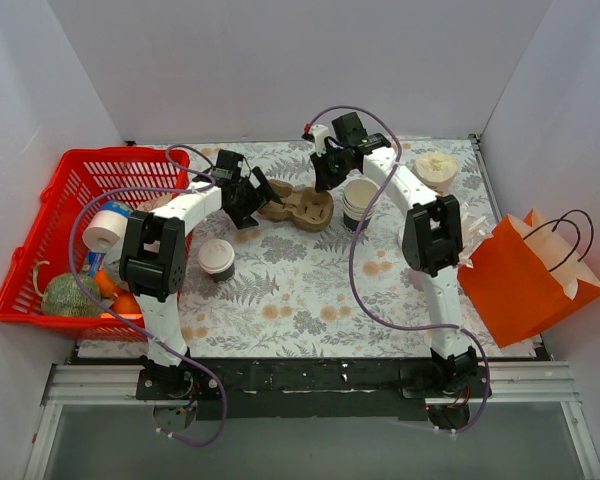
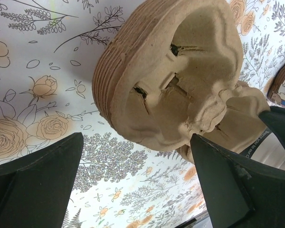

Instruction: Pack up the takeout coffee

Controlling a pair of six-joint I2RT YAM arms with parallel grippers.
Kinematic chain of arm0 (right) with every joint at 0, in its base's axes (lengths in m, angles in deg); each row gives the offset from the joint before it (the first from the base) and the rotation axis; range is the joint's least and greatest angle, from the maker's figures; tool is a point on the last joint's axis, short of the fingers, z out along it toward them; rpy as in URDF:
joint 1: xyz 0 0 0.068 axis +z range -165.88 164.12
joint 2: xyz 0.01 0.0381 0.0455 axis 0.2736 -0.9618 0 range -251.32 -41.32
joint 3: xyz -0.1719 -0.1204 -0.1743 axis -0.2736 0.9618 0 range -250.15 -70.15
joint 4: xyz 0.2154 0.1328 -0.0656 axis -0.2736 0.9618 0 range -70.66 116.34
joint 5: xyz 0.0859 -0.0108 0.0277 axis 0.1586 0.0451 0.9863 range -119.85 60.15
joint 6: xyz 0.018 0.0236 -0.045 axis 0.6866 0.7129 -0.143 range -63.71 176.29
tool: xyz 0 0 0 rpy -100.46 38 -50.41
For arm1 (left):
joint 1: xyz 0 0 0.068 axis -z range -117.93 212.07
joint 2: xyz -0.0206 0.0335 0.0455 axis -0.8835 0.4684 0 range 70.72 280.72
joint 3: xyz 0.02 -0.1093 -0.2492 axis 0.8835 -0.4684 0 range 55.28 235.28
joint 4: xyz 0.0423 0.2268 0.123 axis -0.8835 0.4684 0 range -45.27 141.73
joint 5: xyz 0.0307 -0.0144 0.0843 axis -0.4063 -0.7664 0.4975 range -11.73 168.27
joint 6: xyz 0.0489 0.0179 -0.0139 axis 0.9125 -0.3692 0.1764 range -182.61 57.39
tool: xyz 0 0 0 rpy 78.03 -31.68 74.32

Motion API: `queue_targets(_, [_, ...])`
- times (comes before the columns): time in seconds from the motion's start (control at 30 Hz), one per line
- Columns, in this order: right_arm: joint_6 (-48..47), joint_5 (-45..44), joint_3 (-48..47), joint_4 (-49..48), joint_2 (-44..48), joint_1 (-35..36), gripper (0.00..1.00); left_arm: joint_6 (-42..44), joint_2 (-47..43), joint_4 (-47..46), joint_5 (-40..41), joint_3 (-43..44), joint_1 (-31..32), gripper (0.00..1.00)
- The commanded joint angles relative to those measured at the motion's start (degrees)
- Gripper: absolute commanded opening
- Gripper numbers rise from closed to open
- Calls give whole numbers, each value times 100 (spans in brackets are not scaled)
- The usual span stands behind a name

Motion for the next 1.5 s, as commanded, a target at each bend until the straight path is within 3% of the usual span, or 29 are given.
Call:
queue_targets(0.0, [57,-14,56,-188,467,72,1,54,34,-57,-140,183,-63,98])
queue_targets(0.27, [777,100,-23,-48,739,72,1,45,-115,-92,-193,131,-63,98])
queue_targets(0.47, [1313,837,250,-250,959,72,1,19,-335,-128,-202,69,-72,98])
queue_targets(0.73, [2209,891,267,-250,915,2,1,-16,-607,-163,-193,-28,-63,98])
queue_targets(0.87, [2780,1549,557,-741,915,-182,1,-25,-774,-180,-176,-19,-63,98])
queue_targets(1.1, [3168,1471,57,-742,845,-587,1,19,-959,-181,-132,25,-81,98])
queue_targets(1.47, [3353,2025,197,-953,1301,-913,1,81,-1442,-154,-307,-63,-107,98])
